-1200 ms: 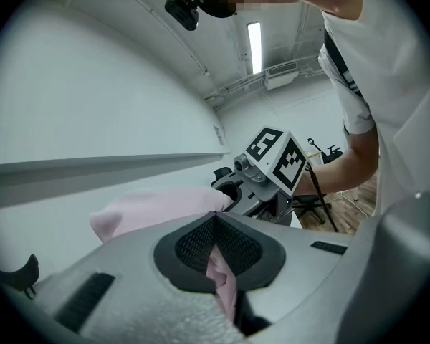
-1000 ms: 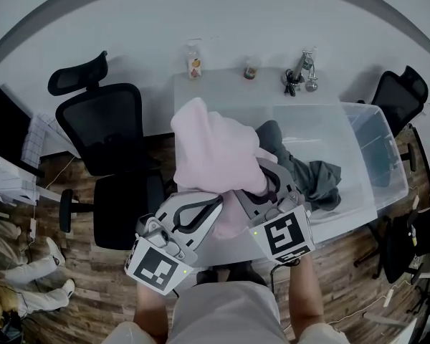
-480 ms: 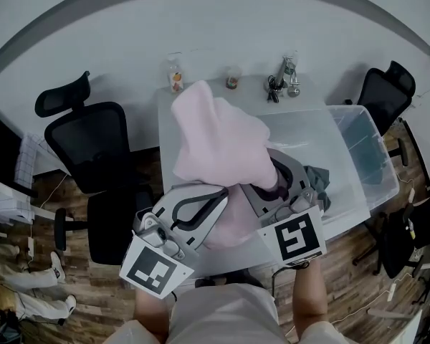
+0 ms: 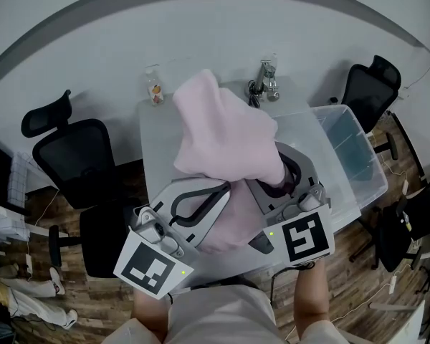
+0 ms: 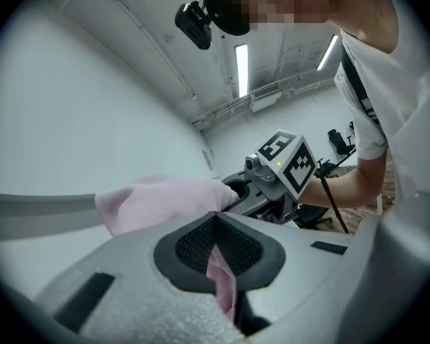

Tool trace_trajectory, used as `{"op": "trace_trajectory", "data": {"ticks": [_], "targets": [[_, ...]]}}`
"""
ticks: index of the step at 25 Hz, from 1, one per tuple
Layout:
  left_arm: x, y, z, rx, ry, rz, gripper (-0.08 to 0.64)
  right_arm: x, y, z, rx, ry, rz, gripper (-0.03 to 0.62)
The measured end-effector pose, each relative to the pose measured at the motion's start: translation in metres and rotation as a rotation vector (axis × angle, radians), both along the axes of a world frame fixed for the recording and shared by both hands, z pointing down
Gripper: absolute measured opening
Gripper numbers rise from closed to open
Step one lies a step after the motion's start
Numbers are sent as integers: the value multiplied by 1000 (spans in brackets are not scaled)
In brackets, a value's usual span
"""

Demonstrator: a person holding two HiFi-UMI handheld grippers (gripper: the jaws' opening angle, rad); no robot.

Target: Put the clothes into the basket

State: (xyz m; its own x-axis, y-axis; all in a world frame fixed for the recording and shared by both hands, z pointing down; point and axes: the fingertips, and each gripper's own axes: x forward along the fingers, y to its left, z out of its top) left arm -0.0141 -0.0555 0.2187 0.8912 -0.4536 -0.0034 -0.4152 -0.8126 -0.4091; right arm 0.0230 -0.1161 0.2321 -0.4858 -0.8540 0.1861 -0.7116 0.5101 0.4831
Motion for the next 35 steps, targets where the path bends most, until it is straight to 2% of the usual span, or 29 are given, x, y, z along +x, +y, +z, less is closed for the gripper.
{"op": "trace_trajectory", "data": {"ticks": [3, 7, 16, 22, 35], "targets": [[19, -4, -8, 13, 1, 21, 0, 21, -4, -8, 12, -6, 21, 190], [63, -17, -21, 19, -1, 44, 0, 66, -15, -21, 19, -14, 48, 190], [89, -22, -23, 39, 1, 102, 0, 96, -19, -24, 33, -17, 107, 190], [136, -33, -21, 29, -15, 140, 0, 145, -28, -21, 21, -23, 147, 190], [211, -64, 2, -27, -34, 201, 0, 233, -57, 8, -37, -37, 244, 190]]}}
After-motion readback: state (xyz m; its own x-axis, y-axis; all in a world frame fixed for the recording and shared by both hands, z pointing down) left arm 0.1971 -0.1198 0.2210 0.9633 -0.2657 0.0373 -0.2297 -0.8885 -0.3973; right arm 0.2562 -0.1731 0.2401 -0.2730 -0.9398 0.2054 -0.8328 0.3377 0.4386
